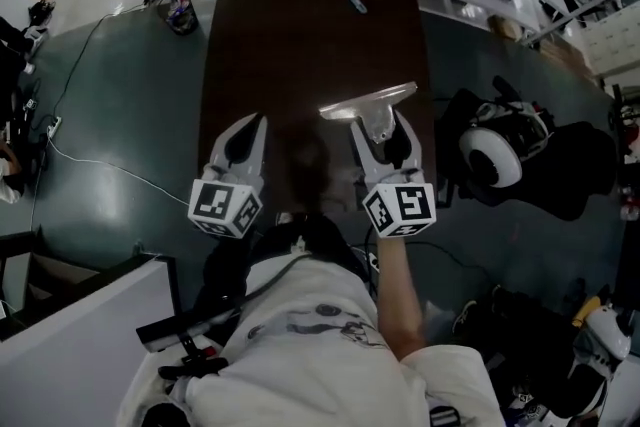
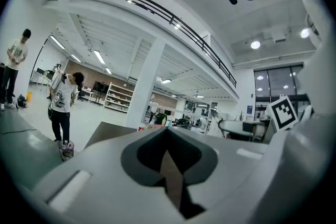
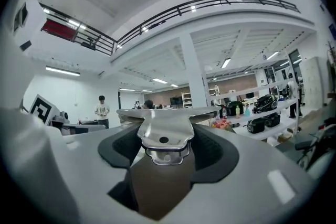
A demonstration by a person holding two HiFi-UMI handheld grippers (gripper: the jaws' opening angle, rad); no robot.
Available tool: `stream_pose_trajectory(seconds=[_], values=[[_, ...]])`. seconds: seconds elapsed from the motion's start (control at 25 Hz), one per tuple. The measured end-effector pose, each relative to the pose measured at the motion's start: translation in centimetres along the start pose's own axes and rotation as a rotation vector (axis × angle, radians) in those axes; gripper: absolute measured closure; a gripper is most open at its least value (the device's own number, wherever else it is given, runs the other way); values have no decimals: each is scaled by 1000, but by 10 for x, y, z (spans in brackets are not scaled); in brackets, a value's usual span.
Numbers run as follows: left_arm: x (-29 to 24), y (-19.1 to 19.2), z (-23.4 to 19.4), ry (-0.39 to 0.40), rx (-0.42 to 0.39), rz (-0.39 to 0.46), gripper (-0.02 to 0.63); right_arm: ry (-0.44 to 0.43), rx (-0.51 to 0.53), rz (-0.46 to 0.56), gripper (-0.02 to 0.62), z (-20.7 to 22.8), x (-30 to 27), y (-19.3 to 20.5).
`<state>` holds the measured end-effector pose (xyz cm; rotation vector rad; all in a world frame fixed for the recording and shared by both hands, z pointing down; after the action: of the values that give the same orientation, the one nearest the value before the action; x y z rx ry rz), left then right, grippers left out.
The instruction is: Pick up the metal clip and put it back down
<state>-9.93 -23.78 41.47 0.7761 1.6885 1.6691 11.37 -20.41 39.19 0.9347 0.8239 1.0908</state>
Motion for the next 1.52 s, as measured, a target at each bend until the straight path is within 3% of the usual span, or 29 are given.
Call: stream_pose_trajectory(seconds=[0.32, 0.88, 1.28, 1.52], values=[[7, -13, 1, -2, -26, 28, 609, 38, 8, 50, 304, -6, 26, -3], [-8, -44, 29, 4, -100, 103, 609, -15, -1, 177, 304, 0, 42, -35], [-7, -46, 28, -18, -97, 107, 609, -53, 13, 164, 304, -3, 32, -38], [-10, -23, 24, -6, -65, 61, 609, -44, 40, 85, 304, 1, 16, -16]])
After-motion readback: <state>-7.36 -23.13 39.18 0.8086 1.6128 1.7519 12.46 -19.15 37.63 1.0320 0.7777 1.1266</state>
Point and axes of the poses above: the fingertips, and each gripper's own axes: x backward along the fingers, z to its right, y out of its underside, the point moved 4 cm from there along x, backward along the fingers, and after that the axes turned 15 degrees about -x, right-handed, at the moved point
